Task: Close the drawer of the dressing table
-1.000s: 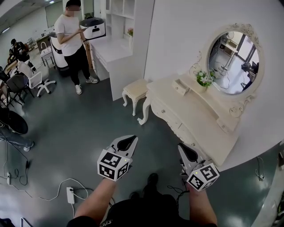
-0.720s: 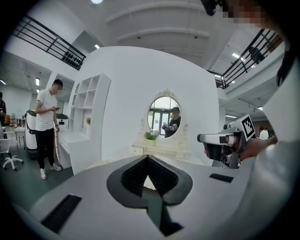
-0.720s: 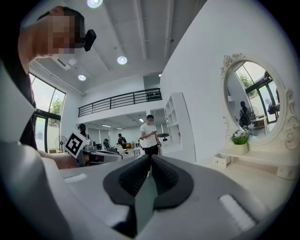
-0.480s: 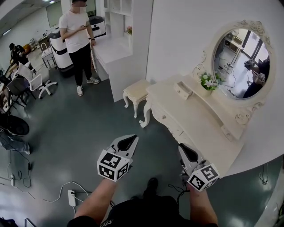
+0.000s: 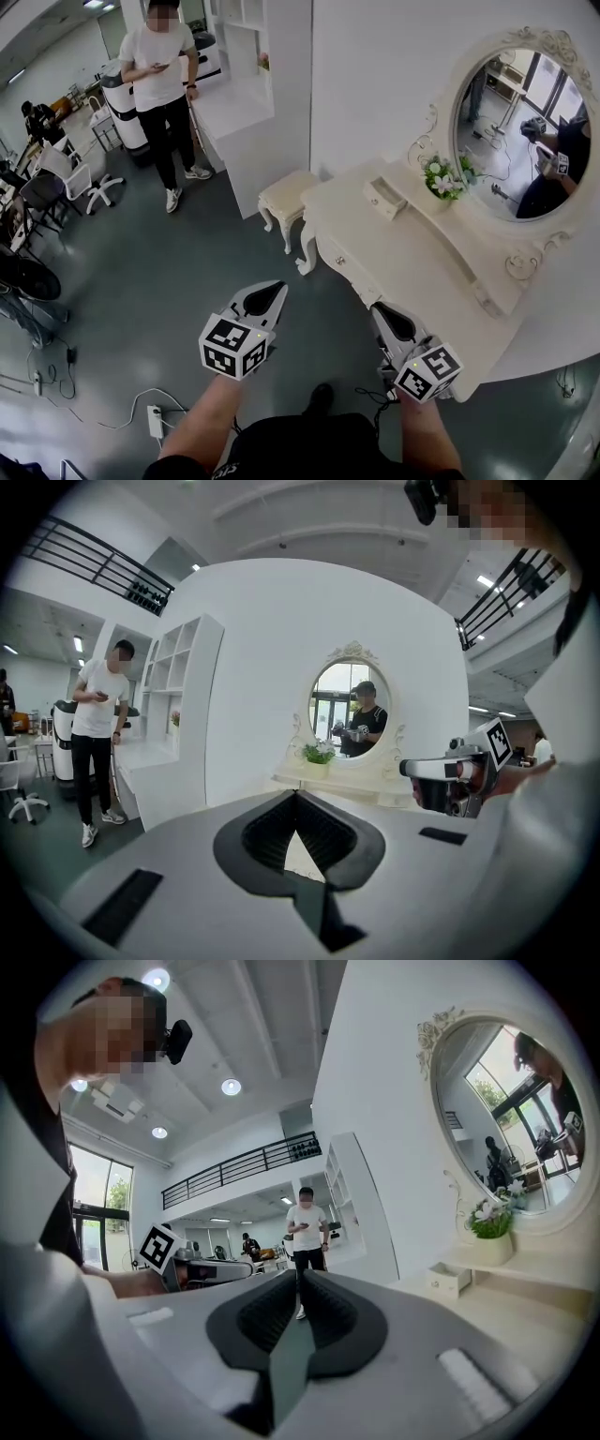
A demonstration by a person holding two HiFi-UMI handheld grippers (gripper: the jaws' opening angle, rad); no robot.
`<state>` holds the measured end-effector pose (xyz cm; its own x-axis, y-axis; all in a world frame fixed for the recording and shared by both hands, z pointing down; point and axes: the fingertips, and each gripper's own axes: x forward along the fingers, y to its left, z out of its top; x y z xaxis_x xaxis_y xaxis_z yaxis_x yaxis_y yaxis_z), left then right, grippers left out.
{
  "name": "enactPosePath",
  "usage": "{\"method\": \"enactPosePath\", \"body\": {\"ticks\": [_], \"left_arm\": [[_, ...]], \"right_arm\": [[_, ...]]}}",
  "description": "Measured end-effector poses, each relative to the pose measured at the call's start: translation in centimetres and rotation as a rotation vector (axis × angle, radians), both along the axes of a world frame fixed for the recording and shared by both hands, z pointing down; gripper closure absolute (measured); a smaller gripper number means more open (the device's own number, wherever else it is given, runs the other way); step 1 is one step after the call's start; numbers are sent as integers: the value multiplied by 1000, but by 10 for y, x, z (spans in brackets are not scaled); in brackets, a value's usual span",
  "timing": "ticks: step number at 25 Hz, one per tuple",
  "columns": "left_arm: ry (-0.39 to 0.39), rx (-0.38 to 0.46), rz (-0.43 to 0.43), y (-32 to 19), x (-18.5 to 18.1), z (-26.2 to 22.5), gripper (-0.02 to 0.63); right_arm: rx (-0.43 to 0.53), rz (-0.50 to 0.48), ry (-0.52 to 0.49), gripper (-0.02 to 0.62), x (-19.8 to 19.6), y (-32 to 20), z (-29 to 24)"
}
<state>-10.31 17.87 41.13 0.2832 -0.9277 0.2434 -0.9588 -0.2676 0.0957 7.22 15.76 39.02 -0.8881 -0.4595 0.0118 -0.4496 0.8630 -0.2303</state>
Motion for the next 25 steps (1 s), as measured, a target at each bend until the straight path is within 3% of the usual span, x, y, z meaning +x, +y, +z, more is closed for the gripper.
{"method": "enactPosePath", "body": {"ticks": [7,17,25], "left_arm": [[-36,19,-26,-30,6,-14,600],[-4,25,34,-82,25,-9,600],[26,31,74,-147,6,-7,600]], "right_arm": [[-1,-19,-41,561,11,-31,-6],[4,-4,-18,561,14,-69,-7],[-10,33,19,561,-8,-126,-5]]}}
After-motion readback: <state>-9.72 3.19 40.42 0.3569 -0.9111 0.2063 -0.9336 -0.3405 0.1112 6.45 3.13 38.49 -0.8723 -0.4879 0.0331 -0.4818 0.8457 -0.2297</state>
